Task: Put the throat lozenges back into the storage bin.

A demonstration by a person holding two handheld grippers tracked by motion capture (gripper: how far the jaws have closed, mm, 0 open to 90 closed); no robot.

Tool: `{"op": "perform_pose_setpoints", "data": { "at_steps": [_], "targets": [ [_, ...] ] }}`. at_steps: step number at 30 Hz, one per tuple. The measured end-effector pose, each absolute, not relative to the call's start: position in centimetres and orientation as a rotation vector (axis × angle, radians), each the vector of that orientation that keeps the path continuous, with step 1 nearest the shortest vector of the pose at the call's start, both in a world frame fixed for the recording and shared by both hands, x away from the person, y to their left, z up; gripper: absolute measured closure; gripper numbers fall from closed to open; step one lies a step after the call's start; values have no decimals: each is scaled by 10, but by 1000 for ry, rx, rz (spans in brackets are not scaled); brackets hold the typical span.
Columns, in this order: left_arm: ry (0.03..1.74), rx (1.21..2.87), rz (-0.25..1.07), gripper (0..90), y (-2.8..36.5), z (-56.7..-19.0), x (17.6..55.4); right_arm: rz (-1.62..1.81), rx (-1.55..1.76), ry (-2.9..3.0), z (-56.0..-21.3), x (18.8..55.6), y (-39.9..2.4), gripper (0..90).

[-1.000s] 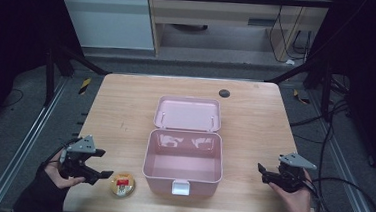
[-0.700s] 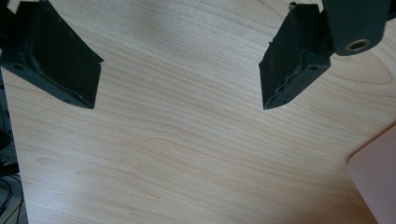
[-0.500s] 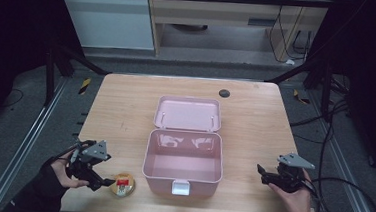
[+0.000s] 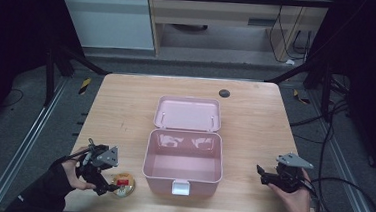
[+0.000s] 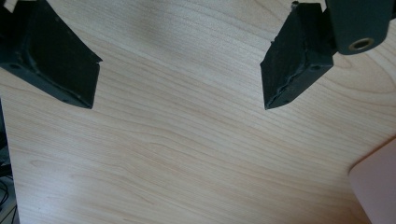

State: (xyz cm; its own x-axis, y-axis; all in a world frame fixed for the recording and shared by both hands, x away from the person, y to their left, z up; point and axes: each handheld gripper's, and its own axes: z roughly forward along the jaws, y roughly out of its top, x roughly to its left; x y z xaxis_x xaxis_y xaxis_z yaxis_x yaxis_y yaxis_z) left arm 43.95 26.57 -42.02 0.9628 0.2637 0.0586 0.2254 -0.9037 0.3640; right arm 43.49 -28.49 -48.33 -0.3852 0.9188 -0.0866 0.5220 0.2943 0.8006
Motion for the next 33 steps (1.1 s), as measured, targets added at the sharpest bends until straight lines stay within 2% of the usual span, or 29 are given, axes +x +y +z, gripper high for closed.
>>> {"op": "perform_pose_setpoints", "data": {
  "at_steps": [14, 33],
  "targets": [
    [264, 2826, 134, 75, 255, -440, 436, 925, 1272, 2040, -484, 435, -284, 115],
    [199, 2889, 125, 114, 244, -462, 440, 907, 1263, 2057, -487, 437, -282, 113]
  ]
}}
